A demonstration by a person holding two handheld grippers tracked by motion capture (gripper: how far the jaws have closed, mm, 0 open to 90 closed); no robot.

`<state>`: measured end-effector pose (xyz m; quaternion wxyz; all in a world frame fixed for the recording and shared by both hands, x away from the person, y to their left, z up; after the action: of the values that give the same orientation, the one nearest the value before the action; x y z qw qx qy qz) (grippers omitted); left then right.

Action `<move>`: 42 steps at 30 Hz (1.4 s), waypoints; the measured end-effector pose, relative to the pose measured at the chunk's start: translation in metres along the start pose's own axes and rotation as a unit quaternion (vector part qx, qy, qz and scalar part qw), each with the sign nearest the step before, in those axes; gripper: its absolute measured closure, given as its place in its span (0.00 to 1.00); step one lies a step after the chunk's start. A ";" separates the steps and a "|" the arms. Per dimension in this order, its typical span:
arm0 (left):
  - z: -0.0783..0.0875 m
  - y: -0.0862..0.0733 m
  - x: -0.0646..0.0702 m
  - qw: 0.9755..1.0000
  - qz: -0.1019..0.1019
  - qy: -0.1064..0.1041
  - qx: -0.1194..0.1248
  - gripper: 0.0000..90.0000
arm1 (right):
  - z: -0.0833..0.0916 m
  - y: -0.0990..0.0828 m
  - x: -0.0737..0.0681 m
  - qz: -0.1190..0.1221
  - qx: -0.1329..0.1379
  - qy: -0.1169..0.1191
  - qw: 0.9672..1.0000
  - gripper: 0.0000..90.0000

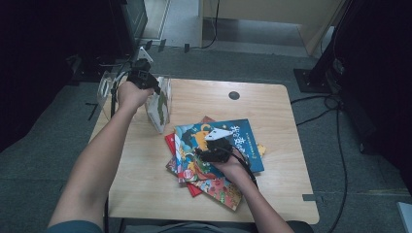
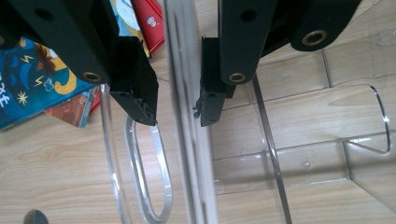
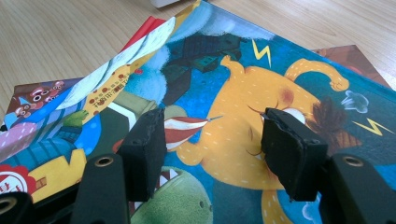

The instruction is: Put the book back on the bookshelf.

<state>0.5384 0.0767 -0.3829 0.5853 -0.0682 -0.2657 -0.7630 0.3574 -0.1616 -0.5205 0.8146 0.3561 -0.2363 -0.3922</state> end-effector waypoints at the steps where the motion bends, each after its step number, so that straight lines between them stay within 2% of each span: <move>1: 0.001 0.000 0.000 1.000 -0.003 0.000 0.000 0.76 | 0.000 0.000 0.000 0.000 0.000 0.000 1.000 0.45; 15: 0.011 -0.010 0.008 0.999 -0.031 -0.010 -0.001 0.71 | 0.000 0.000 0.000 0.000 0.000 0.000 1.000 0.45; 23: 0.017 -0.028 0.014 0.997 -0.061 -0.037 0.000 0.63 | 0.000 0.000 0.000 0.000 0.000 -0.001 1.000 0.45; 27: 0.016 -0.036 0.013 0.997 -0.065 -0.046 0.005 0.58 | 0.000 0.000 0.000 0.000 -0.001 -0.001 1.000 0.44; 33: 0.014 -0.051 0.021 0.994 -0.083 -0.070 0.011 0.55 | 0.000 0.000 0.000 0.000 -0.001 -0.002 1.000 0.43; 36: 0.014 -0.059 0.025 0.992 -0.100 -0.070 0.011 0.54 | 0.001 -0.001 0.000 0.000 -0.002 -0.002 1.000 0.42; 39: 0.013 -0.065 0.028 0.991 -0.104 -0.080 0.010 0.54 | 0.002 -0.001 -0.001 -0.001 -0.003 -0.001 1.000 0.42; 42: 0.011 -0.073 0.030 0.989 -0.110 -0.097 0.009 0.54 | 0.003 -0.002 -0.001 -0.002 -0.004 -0.001 1.000 0.42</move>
<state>0.4588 0.0686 -0.3847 0.4700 -0.1065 -0.3340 -0.8100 0.3542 -0.1629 -0.5203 0.8152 0.3528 -0.2346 -0.3948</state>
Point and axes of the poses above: each handheld gripper's, and its own axes: z roughly backward along the jaws, y roughly out of its top, x roughly to its right, the point moved 4 cm from there along -z, roughly forward along the jaws, and after that the axes turned 12 degrees about -y, right-handed, at the moved point
